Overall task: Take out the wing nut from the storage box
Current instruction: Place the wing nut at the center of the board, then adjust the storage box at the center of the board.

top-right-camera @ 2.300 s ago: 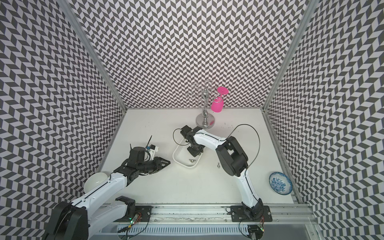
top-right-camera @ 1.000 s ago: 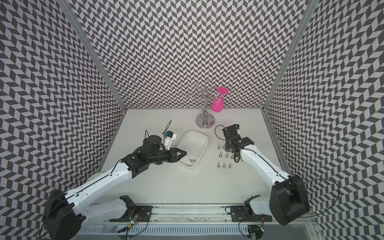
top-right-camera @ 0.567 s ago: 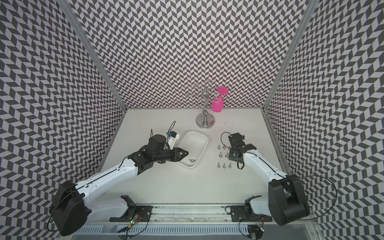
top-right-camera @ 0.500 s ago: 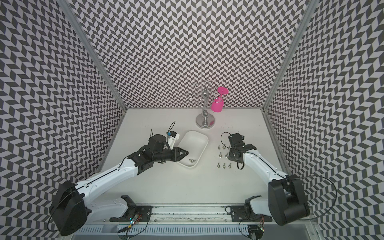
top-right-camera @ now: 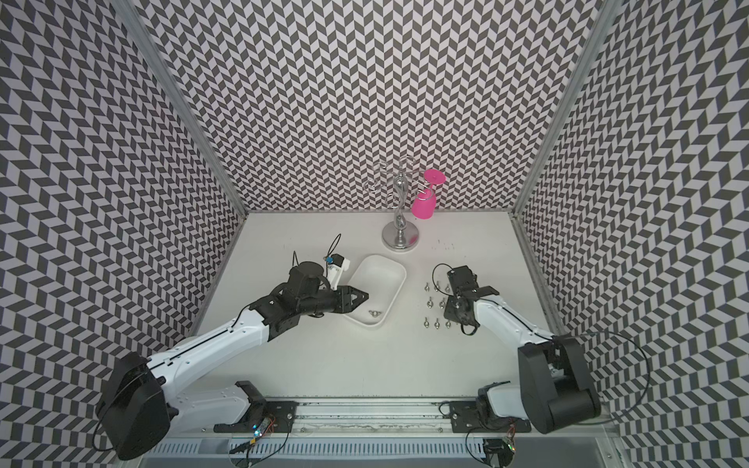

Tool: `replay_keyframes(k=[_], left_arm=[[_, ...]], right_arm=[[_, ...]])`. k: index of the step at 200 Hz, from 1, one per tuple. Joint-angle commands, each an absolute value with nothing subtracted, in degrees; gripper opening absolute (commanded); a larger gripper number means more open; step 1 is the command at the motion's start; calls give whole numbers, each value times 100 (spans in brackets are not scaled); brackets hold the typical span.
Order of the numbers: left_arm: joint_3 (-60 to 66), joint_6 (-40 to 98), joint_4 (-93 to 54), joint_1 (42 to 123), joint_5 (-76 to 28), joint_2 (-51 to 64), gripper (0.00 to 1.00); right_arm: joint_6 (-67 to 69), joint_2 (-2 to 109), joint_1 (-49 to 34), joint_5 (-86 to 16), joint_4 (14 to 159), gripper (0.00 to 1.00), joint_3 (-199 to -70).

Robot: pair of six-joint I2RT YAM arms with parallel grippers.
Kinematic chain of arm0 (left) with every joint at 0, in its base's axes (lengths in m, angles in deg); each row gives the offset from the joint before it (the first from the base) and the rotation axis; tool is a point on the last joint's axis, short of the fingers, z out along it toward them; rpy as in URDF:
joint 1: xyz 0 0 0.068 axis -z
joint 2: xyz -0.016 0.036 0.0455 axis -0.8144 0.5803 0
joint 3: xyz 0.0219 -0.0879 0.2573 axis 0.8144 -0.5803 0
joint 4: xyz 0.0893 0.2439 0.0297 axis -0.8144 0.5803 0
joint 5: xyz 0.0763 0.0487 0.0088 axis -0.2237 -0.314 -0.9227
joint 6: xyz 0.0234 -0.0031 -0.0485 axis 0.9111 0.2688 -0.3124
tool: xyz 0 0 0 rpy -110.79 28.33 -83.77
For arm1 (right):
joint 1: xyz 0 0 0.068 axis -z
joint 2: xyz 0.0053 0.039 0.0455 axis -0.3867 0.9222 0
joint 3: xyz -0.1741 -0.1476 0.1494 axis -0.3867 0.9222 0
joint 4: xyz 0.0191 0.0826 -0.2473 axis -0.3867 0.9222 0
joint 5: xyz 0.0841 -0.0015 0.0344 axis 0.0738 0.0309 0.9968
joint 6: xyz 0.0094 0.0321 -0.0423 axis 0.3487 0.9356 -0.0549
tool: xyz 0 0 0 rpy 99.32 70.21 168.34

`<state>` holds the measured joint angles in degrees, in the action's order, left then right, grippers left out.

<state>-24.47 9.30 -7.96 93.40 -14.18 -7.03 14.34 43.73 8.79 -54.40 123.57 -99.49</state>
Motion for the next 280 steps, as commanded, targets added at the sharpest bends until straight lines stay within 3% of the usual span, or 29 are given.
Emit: replay_keyframes(k=[1,80,132,184,198,212,267,280], left_arm=[[-2504,951,-999,9329,-1434,-677,31],[-2660,986,-1093,9217,-1431,-731,32],[-2646,1050,-1038,9123,-1346,-714,32],[-2597,1049,-942,8163,-1000,-778,33],[-2559,1077,-903,7746,-920,-738,33],[-2486,1064,-828,7351,-889,-613,31],[-2824,689,-1064,6202,-801,-125,10],[-2994,616,-1250,6119,-784,-43,9]], right_arm=[[1499,4558,895,-5326,12264,0,-9992],[1421,4943,886,-5295,12275,0,-10028],[1456,4724,848,-5333,12528,25,-10200],[1407,3851,399,-5510,12947,29,-10823],[1400,3843,131,-5424,12729,20,-11042],[1348,4094,-24,-5397,12493,0,-11307],[924,5988,-49,-5272,11946,0,-12599],[895,6327,-37,-5203,11937,0,-12762]])
